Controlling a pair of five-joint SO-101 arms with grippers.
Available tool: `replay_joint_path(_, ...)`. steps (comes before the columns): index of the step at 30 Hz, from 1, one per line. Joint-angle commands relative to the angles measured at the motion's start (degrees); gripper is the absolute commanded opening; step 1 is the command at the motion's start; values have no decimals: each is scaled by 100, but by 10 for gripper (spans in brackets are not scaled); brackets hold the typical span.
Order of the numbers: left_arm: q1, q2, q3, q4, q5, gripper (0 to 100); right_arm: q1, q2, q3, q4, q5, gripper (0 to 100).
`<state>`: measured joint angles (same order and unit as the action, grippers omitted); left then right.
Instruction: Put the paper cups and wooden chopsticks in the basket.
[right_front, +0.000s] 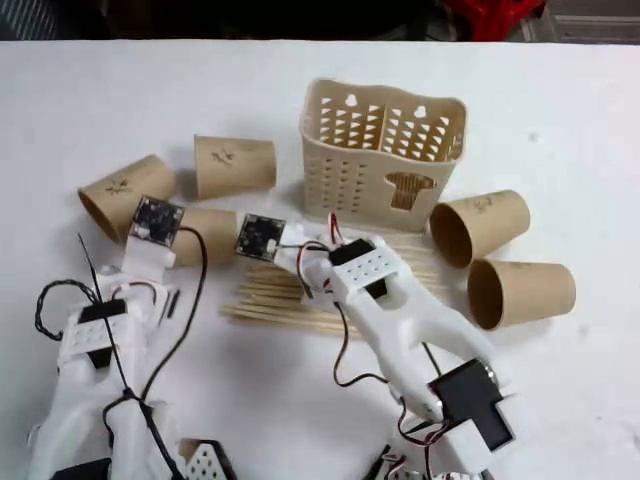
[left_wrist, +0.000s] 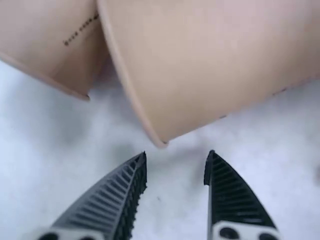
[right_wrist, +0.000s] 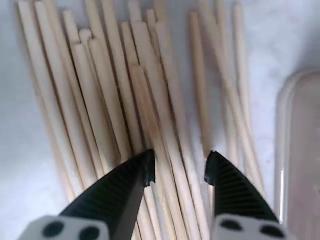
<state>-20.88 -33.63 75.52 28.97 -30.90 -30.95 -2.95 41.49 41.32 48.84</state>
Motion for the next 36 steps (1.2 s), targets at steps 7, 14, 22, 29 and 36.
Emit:
replay_joint_path(7, 101, -233, -18, -132, -53, 196, -31, -101, -35, -57, -79, 85)
replay_joint_path(14, 101, -233, -18, -141, -53, 196, 4, -637, -176, 426, -431, 82)
replay_joint_path(22, 101, -233, -18, -141, -53, 196, -48, -1393, -149, 778, -563, 33)
replay_joint_path(29, 101, -233, -18, -123, -53, 196, -488, -576, -466, 743, -97, 191)
replay_joint_path(36, 101, -233, -18, -114, -53, 196, -462, 215, -897, 743, -44, 223)
